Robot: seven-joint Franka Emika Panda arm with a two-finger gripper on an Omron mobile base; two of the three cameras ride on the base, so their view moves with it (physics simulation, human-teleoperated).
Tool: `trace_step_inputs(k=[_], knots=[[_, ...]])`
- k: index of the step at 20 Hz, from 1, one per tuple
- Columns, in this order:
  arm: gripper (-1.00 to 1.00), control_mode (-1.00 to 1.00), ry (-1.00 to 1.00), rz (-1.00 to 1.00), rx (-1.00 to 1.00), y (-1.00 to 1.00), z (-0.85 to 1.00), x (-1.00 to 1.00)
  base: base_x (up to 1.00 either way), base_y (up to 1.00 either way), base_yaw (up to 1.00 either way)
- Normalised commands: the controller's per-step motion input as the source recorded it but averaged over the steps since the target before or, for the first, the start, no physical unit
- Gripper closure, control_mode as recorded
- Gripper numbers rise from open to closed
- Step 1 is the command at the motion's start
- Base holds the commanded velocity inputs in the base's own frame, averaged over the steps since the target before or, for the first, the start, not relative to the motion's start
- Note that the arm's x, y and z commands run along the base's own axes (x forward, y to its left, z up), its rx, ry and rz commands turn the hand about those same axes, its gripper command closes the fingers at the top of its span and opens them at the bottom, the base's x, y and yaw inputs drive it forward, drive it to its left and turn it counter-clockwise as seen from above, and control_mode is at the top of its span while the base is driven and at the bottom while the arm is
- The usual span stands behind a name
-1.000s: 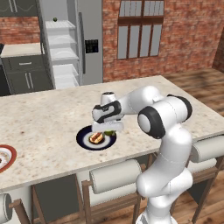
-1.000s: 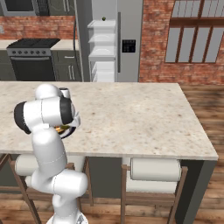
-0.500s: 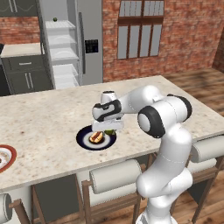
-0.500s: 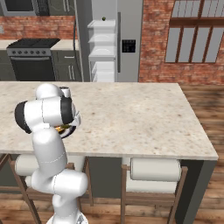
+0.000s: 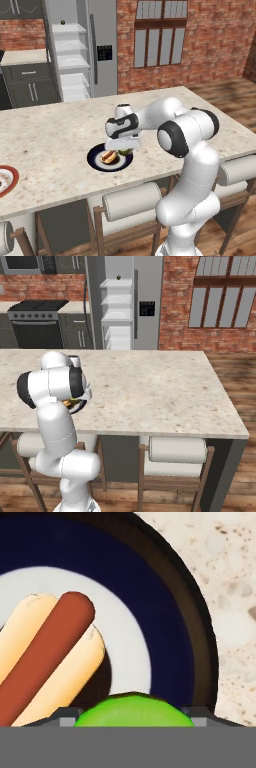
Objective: Pick up the apple and kiwi from the fridge and place one fruit on each plate on the dining counter.
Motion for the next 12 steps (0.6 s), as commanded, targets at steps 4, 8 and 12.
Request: trace_step_inputs(k=[4,8,12], knots=[[-1.0,-1.0,0.07,0.0,0.0,0.0,0.0,0.0,0.0,0.0,0.0],[-1.0,-1.0,0.07,0.0,0.0,0.0,0.18,0.03,0.0,0.0,0.0],[-1.0,-1.0,-0.02,0.0,0.0,-0.13,0.8,-0.44,0.0,0.0,0.0]])
